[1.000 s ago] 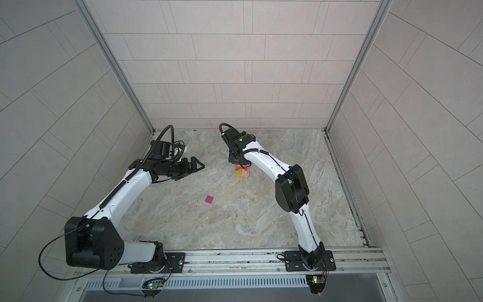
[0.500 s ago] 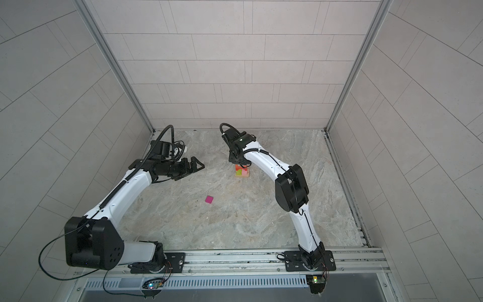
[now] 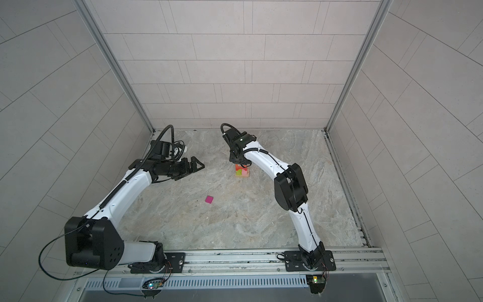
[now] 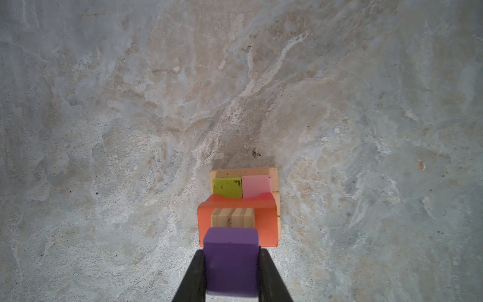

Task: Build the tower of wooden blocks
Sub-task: 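Lower the purple cube onto the natural-wood cube atop the tower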

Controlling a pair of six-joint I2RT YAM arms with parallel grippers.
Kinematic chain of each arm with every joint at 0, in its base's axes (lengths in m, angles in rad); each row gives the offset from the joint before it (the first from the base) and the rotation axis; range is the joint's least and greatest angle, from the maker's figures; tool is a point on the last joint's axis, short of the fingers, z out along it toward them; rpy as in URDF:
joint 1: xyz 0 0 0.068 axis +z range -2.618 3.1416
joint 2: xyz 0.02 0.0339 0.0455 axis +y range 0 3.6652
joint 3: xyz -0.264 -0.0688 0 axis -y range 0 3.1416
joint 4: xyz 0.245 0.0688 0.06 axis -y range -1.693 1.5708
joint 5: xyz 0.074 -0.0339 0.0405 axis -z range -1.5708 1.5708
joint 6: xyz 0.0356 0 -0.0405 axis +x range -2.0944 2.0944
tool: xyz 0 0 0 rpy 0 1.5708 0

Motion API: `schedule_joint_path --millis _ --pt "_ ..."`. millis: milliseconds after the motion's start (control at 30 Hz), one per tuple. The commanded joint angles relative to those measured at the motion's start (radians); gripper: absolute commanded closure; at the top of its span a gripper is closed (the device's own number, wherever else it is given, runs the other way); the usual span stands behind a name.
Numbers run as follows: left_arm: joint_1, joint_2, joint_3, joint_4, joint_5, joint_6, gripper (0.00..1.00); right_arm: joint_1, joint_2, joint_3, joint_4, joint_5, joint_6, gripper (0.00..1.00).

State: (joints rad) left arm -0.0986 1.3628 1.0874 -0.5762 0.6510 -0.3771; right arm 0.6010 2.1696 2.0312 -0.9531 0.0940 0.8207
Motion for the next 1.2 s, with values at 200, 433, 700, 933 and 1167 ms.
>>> schedule_joint_path --millis 200,433,700,933,1167 --pt "0.001 -0.024 -0.011 0.007 0.008 -0.002 0.0 -0.004 0.027 0.024 -0.01 0.012 0.017 0.91" --pt "0.001 -0.024 -0.011 0.008 0.009 -0.003 0.0 -0.005 0.033 0.03 -0.004 0.011 0.015 0.91" --pt "-0.001 -0.024 -0.011 0.009 0.007 -0.002 0.0 -0.004 0.039 0.029 -0.005 0.009 0.015 0.91" --pt "0.001 -0.024 -0.014 0.009 0.007 -0.003 0.0 -0.005 0.035 0.03 -0.006 0.008 0.014 0.91" --pt "0.0 -0.025 -0.012 0.009 0.007 -0.003 0.0 -0.009 0.03 0.032 -0.007 0.008 0.011 0.91"
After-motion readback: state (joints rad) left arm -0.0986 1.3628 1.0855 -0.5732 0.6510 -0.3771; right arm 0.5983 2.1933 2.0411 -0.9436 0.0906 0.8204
